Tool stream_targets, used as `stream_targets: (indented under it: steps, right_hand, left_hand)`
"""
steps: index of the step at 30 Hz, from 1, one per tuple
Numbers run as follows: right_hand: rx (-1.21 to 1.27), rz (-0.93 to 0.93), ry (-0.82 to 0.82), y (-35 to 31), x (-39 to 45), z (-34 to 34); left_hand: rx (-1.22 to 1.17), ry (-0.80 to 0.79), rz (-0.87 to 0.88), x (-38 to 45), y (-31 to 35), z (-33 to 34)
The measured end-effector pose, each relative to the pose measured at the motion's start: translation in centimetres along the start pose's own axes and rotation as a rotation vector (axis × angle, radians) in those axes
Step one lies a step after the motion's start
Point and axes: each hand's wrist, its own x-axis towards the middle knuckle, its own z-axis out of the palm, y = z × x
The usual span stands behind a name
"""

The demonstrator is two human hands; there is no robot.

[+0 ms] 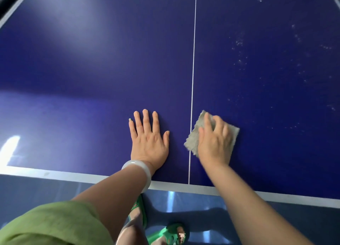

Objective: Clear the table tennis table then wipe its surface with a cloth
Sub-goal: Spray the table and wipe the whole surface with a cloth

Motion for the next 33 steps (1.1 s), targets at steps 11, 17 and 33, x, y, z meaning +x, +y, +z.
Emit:
stream_targets:
  steps: [11, 17, 33]
  right_hand:
    - [-0.148, 0.178, -0.097, 8.3, -2.9, -1.3]
    - [-0.121, -0.301, -0.163, 2.6, -8.1, -1.4]
    - [0.002, -0.283, -0.139, 4.3, -3.4, -1.4]
  left_hand:
    - [0.000, -0.007, 0.000, 0.0, 0.0, 0.0]
    - [0.008, -0.011, 0.001, 0.1, 0.0, 0.1]
    - [0.013, -0.009, -0.002, 0.0, 0.0, 0.2]
